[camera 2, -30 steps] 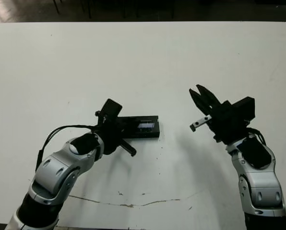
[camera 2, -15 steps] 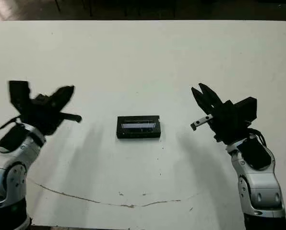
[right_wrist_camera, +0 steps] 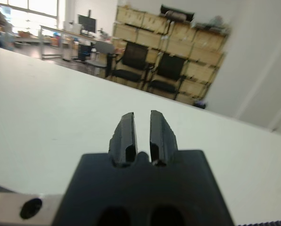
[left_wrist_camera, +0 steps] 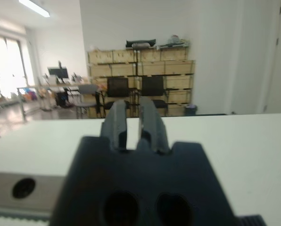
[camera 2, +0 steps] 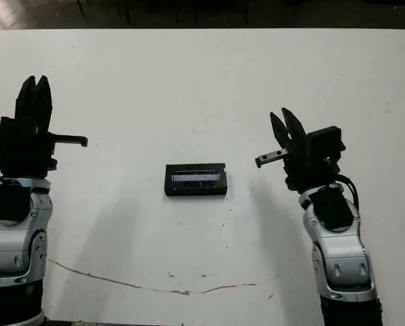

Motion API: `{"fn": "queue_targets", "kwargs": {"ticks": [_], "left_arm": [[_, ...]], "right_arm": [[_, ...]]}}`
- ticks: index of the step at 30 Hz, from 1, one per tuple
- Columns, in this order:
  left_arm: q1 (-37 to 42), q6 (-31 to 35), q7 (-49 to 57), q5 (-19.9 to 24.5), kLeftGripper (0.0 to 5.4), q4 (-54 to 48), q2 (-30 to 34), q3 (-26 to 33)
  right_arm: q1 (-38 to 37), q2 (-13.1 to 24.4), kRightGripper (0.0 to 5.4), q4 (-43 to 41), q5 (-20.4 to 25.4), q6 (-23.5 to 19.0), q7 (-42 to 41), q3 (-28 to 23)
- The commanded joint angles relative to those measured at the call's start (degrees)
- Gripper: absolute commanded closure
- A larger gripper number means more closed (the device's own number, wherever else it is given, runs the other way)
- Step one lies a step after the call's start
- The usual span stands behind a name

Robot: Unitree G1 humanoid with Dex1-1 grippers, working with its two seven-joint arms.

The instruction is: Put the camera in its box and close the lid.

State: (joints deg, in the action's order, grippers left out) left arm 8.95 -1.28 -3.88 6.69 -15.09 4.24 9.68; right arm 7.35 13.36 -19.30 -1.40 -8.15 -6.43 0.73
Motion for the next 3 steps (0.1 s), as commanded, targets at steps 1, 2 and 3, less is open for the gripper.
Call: {"fn": "queue_targets", "kwargs": {"ticks": [1,2,3], "left_arm": [[-0.3,1.2,-0.1,0.8,5.39,1.3,-0.3,-0.8],[-0.5,1.4,-0.2,0.8,5.39,1.2,-0.2,-1.0],[-0.6,1.5,-0.3,0.8,5.39,1.2,0.0,-1.2]], "right_arm": [[-0.5,-0.9,5.40,2.5,-3.2,3.3,1.9,1.1],[-0.5,-1.0,5.40,2.7,-3.8,3.7,2.1,1.2],[-0.5,-1.1,5.40,2.8,-4.3,4.0,2.2,1.3]]}}
